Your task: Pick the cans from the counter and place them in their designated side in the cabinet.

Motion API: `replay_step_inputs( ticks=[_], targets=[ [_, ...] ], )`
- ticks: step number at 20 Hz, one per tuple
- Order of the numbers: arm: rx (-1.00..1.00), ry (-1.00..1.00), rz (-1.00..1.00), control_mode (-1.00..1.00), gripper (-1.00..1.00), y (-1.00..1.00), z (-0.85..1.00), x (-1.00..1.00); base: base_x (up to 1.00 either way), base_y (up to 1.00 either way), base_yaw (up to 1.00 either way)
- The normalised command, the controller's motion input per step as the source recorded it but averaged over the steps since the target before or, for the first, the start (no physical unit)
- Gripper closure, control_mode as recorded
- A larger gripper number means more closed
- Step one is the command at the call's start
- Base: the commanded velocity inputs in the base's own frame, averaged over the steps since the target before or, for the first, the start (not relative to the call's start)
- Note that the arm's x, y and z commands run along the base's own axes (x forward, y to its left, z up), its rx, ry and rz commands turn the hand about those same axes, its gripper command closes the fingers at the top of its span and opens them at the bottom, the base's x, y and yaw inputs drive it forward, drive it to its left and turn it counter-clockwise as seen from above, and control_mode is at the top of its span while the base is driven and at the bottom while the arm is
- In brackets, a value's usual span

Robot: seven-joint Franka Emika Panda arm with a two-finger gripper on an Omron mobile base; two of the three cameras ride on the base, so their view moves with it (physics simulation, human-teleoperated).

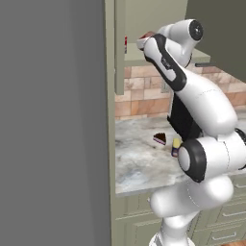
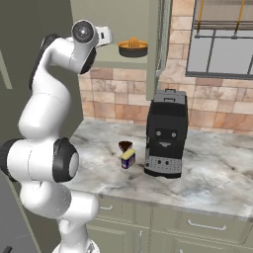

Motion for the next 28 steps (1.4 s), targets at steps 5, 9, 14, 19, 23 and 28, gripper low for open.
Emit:
replay_step_inputs(
  ticks=[5, 9, 14, 19, 23, 28],
  targets=[
    [0.0, 0.04, 0.0, -1.0, 1.0, 0.0, -0.03, 0.18, 0.0, 0.0, 0.0],
    [0.0, 0.04, 0.0, -1.0, 1.0, 0.0, -0.05, 0.21, 0.0, 0.0, 0.0],
    [0.0, 0.04, 0.0, -1.0, 1.0, 0.02, -0.06, 0.22, 0.0, 0.0, 0.0],
    [0.0, 0.03, 0.01, -1.0, 1.0, 0.04, -0.06, 0.25, 0.0, 0.0, 0.0],
    [0.0, 0.04, 0.01, -1.0, 1.0, 0.05, -0.07, 0.26, 0.0, 0.0, 0.0],
    [0.0, 0.04, 0.01, -1.0, 1.0, 0.06, -0.07, 0.28, 0.0, 0.0, 0.0]
  ],
)
